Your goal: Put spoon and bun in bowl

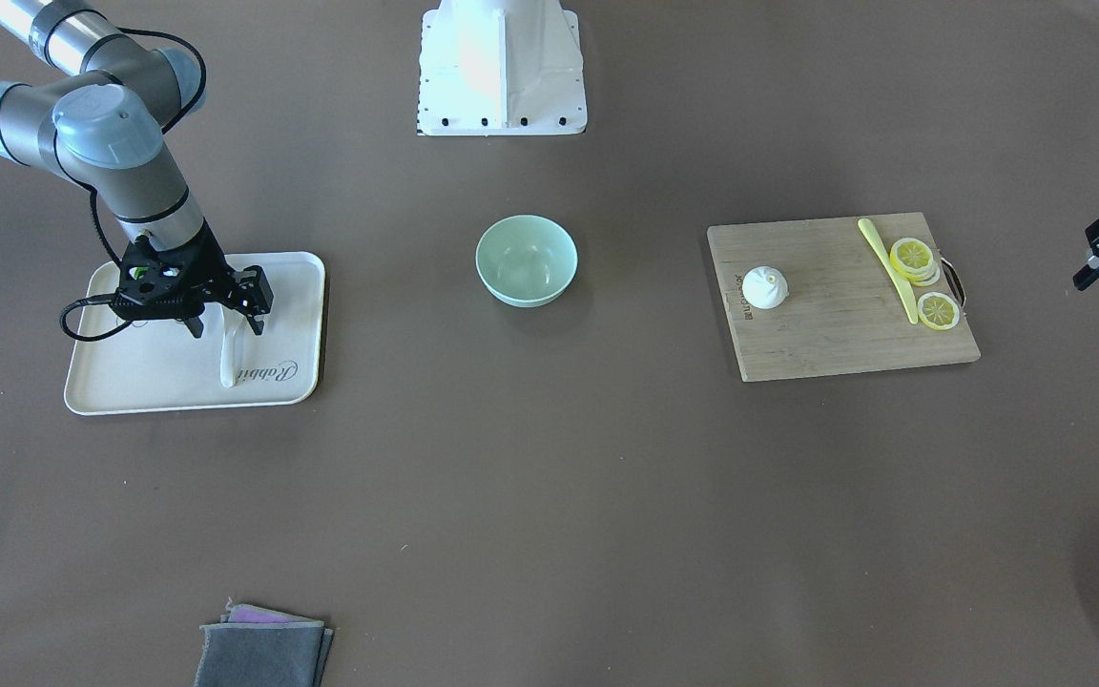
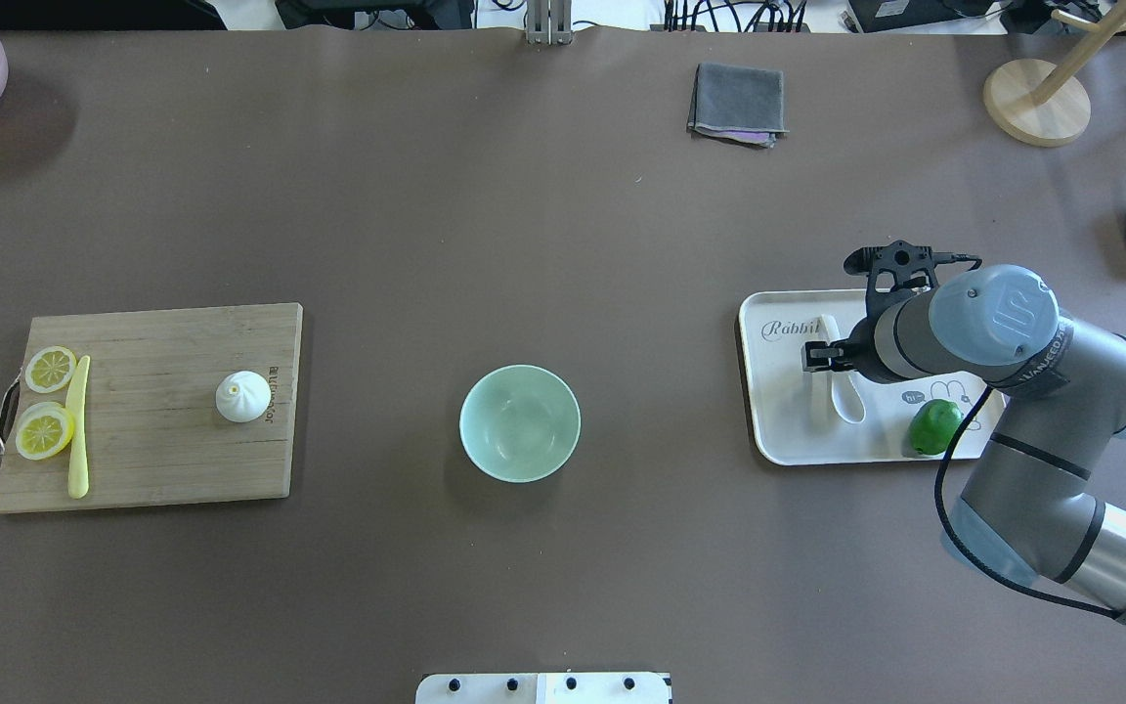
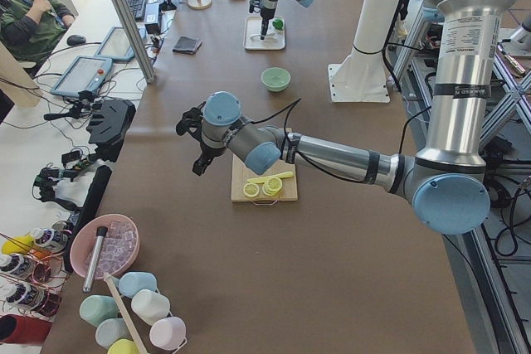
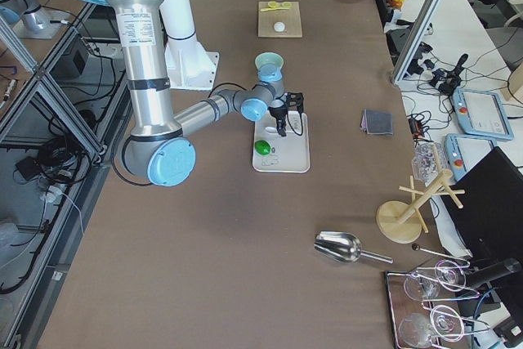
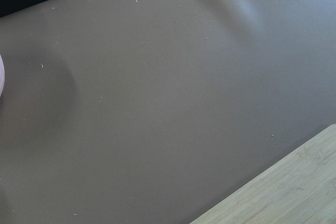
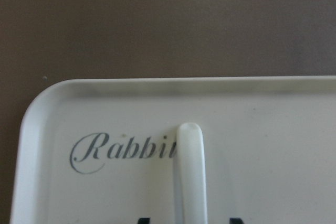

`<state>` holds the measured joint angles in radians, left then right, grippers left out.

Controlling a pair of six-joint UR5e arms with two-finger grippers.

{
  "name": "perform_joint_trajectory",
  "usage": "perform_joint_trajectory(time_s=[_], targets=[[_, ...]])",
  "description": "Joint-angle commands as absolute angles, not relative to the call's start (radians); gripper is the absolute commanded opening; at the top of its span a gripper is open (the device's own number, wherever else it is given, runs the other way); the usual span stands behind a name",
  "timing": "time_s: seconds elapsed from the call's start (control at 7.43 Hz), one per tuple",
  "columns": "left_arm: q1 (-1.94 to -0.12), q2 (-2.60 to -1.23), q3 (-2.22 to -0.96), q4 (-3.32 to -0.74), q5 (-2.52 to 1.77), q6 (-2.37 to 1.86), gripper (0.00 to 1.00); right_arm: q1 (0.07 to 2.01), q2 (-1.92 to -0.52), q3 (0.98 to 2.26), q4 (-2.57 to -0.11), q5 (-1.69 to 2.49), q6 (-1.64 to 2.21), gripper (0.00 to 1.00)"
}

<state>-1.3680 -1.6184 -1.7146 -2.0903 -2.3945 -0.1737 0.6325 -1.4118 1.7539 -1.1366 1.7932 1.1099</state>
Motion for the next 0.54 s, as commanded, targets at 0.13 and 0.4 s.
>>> perform_joint_trajectory(time_s=[0.13,0.4], targets=[[-1.367,-1.618,-1.710,-2.097,-2.395,-0.173,0.98,0.632,-1.410,1.750,-1.138,1.786,1.109,0.41],[-1.365,-1.618,-1.709,-2.097,-2.393,-0.173,0.98,0.632,-1.410,1.752,-1.140,1.786,1.111,0.00]])
